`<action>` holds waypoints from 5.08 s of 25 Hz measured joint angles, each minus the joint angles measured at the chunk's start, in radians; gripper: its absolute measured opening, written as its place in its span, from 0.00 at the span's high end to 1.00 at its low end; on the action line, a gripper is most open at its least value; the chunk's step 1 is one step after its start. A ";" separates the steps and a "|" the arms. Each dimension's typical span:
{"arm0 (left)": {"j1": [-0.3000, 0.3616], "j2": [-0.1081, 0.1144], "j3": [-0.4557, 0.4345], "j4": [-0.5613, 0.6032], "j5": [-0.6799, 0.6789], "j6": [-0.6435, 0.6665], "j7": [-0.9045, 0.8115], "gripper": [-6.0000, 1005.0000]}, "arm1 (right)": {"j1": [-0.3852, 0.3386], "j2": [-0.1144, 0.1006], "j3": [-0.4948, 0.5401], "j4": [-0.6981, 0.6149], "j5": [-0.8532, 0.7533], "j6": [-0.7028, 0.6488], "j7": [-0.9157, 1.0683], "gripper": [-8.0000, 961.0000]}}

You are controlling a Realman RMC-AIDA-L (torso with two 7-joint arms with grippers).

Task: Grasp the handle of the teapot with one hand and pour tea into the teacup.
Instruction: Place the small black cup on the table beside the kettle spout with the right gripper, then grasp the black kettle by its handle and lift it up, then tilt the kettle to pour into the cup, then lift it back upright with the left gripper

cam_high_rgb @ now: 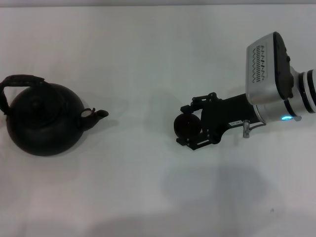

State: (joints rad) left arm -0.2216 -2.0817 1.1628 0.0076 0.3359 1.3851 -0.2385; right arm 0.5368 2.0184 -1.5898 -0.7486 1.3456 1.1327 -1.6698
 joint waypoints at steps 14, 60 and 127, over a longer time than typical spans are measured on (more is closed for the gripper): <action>0.016 -0.002 0.000 0.000 0.000 0.022 -0.001 0.15 | -0.009 -0.004 0.132 -0.005 0.032 0.057 -0.012 0.11; 0.014 0.001 0.002 -0.157 0.190 0.236 -0.016 0.16 | -0.075 -0.002 0.329 0.039 0.031 -0.057 -0.079 0.11; -0.231 0.099 0.227 0.009 0.209 -0.038 -0.250 0.90 | -0.094 0.000 0.321 0.129 0.161 -0.092 -0.232 0.12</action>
State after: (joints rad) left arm -0.4525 -1.9831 1.3894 0.0170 0.5452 1.3473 -0.4888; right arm 0.4428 2.0187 -1.2688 -0.6195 1.5070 1.0402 -1.9014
